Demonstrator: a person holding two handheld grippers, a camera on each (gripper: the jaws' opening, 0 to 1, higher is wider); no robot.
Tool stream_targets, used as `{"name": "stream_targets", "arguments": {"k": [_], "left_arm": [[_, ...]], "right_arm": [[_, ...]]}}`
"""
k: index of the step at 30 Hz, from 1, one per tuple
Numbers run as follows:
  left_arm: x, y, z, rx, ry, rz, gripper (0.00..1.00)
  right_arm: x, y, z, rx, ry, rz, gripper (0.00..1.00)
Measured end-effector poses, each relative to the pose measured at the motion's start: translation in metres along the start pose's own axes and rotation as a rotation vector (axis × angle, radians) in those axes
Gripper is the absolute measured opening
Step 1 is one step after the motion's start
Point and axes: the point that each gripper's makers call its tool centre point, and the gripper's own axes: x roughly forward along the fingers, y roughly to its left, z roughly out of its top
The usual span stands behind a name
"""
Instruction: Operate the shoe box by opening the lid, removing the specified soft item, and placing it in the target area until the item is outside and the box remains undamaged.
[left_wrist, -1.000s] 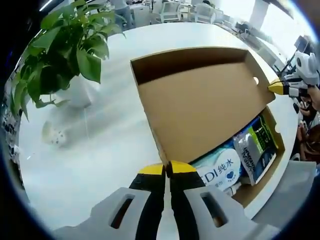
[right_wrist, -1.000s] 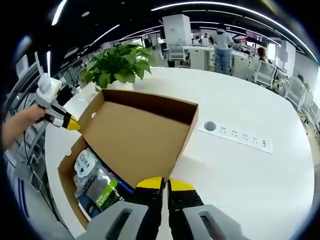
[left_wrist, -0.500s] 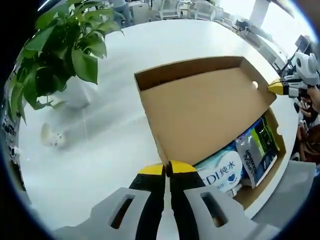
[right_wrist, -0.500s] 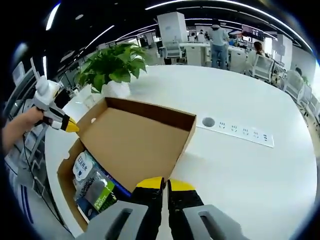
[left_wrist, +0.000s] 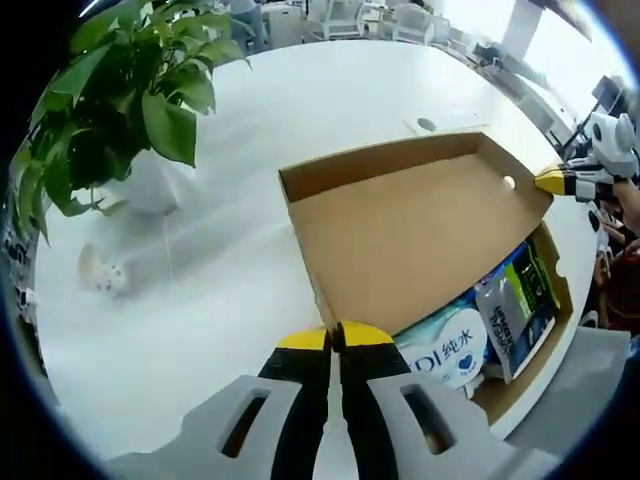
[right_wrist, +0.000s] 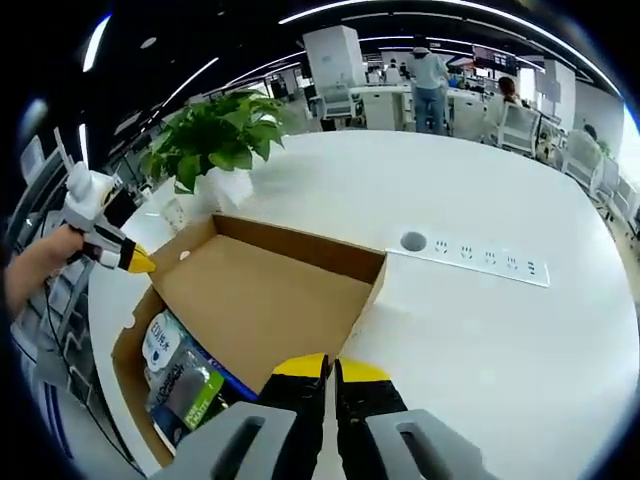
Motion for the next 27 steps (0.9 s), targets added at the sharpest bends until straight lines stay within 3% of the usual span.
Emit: {"name": "stream_targets", "arguments": {"k": [27], "left_arm": [[0.0085, 0.0038, 0.0017, -0.033, -0.001, -0.014, 0.01]], "right_arm": [[0.0072, -0.0033, -0.0015, 0.018, -0.014, -0.009, 0.0]]}}
